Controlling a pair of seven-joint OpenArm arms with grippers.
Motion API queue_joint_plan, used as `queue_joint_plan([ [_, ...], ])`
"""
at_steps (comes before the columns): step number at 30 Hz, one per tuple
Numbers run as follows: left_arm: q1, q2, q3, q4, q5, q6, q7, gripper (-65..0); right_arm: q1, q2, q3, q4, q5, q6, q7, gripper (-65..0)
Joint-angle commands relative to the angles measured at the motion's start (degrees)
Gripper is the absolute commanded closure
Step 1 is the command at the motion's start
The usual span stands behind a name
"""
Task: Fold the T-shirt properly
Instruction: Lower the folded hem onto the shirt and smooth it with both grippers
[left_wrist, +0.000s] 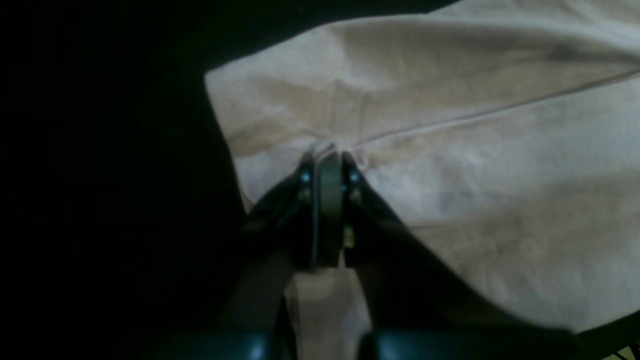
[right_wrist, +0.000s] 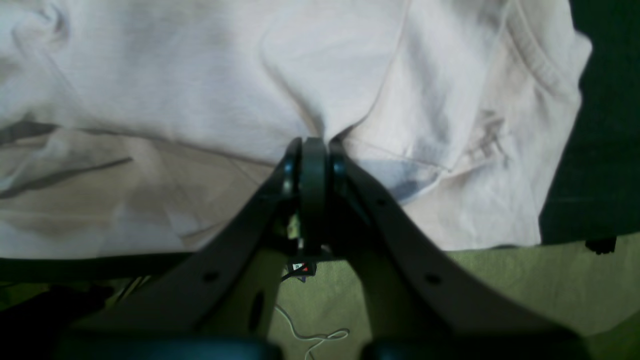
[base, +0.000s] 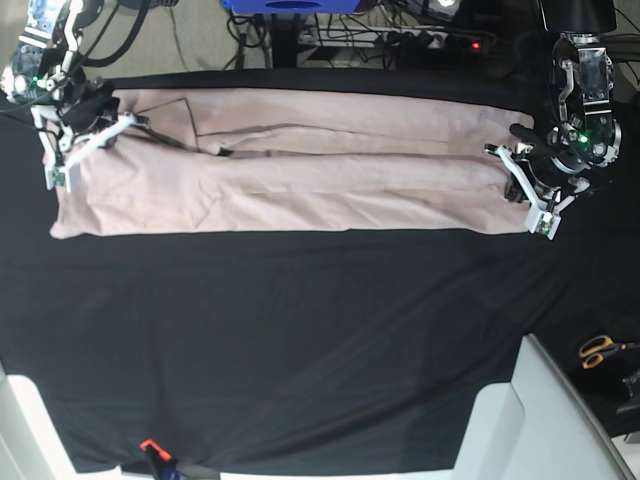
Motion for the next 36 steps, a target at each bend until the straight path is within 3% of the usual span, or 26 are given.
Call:
queue_joint_plan([
  [1,-0.4,-1.0,-0.4,0.7,-0.3,0.1,-0.9,0.0,0.2,0.2,0.2,0.9,0.4,0.0,0.9,-0.8],
  [22,-0.3,-1.0,-0.4,0.7,-0.3,0.2,-0.9,0.0,-0.9,-0.9,0.3,0.8,0.5,0.0,1.4,-2.6],
  [24,-0.3,-1.1,-0.4,0.7,-0.3,0.2,-0.9,0.0,-0.9,-0.9,0.3,0.8,0.5,0.0,1.5,-8.9],
  [29,-0.3,-1.1,-0.4,0.7,-0.3,0.2,-0.9,0.0,-0.9,-1.2,2.4,1.3,0.4,-0.1,1.7,-32.0],
  [33,-0.1,-1.1,-0.4,0.7,-0.3,0.2,-0.9,0.0,0.8,-1.3,8.3,3.6,0.4,-0.1,3.7,-33.2],
  [36,0.6,-1.1,-0.4,0.8,-0.3,0.2,-0.9,0.0,2.7,0.8,9.0,3.8,0.5,1.5,6.0,-33.5],
])
